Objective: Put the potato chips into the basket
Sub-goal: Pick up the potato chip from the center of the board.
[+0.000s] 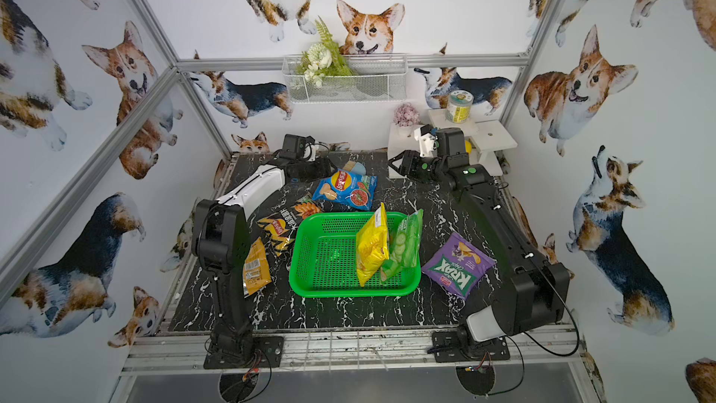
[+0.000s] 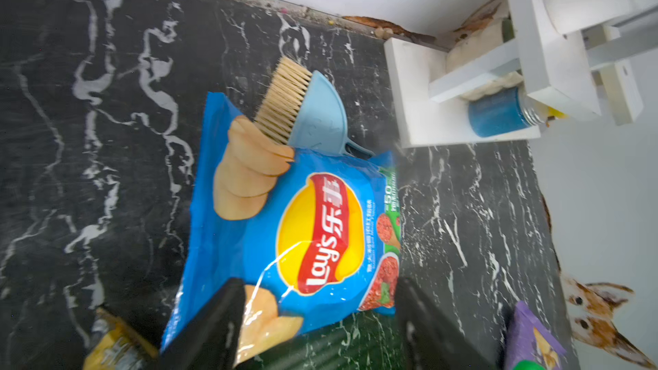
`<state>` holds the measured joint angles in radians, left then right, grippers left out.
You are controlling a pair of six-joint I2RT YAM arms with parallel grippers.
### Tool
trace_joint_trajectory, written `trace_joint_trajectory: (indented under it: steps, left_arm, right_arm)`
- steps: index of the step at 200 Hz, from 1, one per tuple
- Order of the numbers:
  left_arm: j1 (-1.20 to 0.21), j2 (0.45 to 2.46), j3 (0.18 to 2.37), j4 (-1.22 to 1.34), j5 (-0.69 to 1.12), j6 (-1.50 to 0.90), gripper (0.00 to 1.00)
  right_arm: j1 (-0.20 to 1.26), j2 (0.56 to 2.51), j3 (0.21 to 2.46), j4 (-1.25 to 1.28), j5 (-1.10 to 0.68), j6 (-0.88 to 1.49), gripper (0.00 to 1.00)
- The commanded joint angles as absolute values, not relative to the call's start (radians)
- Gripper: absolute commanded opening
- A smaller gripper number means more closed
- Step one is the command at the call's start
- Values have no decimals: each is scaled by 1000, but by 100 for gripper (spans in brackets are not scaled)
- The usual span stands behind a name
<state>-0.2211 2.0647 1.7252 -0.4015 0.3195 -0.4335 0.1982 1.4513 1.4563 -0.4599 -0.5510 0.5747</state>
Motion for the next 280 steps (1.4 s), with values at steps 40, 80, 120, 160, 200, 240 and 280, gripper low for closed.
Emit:
trace_joint_trajectory:
  steps: [40, 80, 120, 160, 200, 240, 280]
  left_arm:
    - [-192, 2148, 1757, -430, 260, -349, 85]
    - [-191, 2196, 1789, -431, 321, -321, 85]
    - [-191, 2208, 1775, -411, 354, -339, 73]
    - [-191, 2207, 1751, -388, 384, -371, 59]
    - [-192, 2203, 1719, -365, 407, -392, 44]
    - [-200, 2190, 1690, -337, 428, -419, 13]
    - [-209, 2164, 1691, -320, 433, -455, 0]
  right_arm:
    - [203, 1439, 1470, -496, -548, 554, 54]
    - [247, 1472, 1474, -493, -531, 536, 55]
    - [300, 1545, 1521, -495, -515, 526, 54]
    - [330, 1613, 1565, -504, -520, 514, 54]
    - [339, 1625, 1569, -503, -520, 511, 54]
    - [339, 1603, 1541, -502, -515, 509, 54]
    - [339, 1573, 1513, -499, -509, 507, 54]
